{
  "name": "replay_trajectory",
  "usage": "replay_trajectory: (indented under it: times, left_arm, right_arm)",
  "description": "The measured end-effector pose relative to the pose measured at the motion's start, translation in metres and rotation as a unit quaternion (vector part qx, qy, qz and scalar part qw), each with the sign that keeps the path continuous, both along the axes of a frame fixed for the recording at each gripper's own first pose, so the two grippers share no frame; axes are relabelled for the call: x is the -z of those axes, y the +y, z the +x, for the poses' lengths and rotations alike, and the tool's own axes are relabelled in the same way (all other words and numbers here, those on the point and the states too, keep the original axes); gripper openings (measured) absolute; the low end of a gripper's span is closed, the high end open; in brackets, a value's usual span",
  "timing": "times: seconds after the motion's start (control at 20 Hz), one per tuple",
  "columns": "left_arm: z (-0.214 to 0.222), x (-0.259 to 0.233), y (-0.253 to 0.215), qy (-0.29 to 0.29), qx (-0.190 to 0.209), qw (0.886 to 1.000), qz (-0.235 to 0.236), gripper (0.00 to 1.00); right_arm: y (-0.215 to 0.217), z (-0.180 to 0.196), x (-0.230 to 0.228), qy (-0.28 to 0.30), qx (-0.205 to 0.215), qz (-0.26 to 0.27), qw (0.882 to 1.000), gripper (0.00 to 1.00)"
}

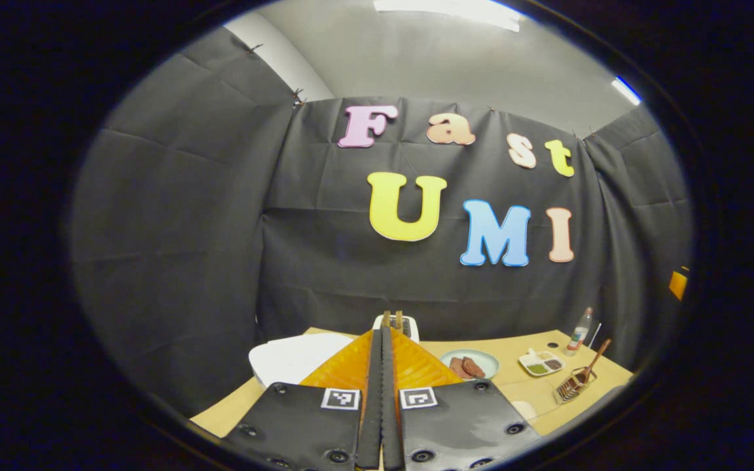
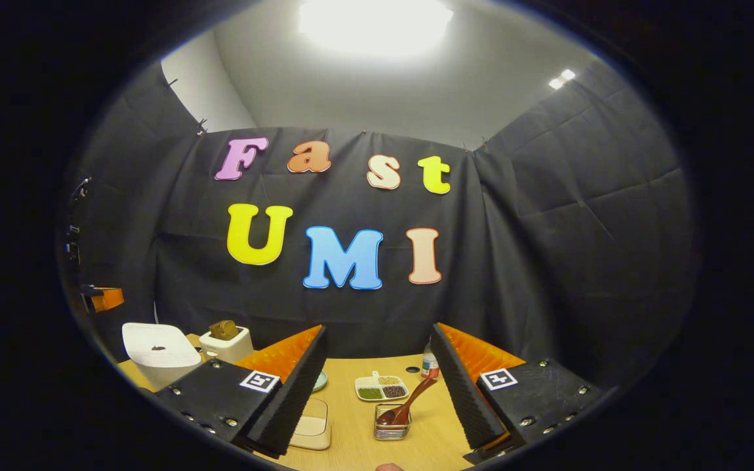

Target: Close the left gripper, press the button to open the rice cooker; take a wooden spoon from the chopstick holder with the right hand, scoop a spoonful of rice and pour it into the rice cooker, then put the wooden spoon back into the chopstick holder.

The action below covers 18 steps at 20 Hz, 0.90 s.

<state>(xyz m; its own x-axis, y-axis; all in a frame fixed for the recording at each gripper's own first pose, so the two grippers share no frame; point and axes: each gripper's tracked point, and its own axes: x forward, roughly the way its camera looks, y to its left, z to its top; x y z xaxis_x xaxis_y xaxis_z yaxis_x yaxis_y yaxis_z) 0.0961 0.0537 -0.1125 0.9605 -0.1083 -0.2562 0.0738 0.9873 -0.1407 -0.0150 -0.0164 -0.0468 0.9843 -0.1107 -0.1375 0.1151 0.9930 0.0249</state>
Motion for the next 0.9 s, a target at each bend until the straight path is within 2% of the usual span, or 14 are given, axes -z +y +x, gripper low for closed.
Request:
replay_trajectory:
  times: [0.1, 0.25, 0.55, 0.9]
  left_arm:
    - [0.015, 0.016, 0.002, 0.013, 0.011, 1.000, 0.000, 0.11]
    - [0.035, 0.050, 0.007, 0.041, 0.016, 0.999, 0.010, 0.08]
    - [0.053, 0.114, 0.003, 0.101, 0.043, 0.994, 0.012, 0.08]
    - [0.049, 0.162, 0.004, 0.145, 0.051, 0.988, 0.000, 0.11]
  right_arm:
    - [-0.003, -0.005, 0.005, 0.010, 0.016, -0.001, 1.000, 0.95]
    - [-0.008, -0.014, 0.012, 0.022, 0.039, -0.003, 0.999, 0.95]
    - [-0.017, -0.029, 0.023, 0.046, 0.080, -0.010, 0.996, 0.96]
    - [-0.015, -0.033, 0.016, 0.047, 0.090, -0.013, 0.995, 0.96]
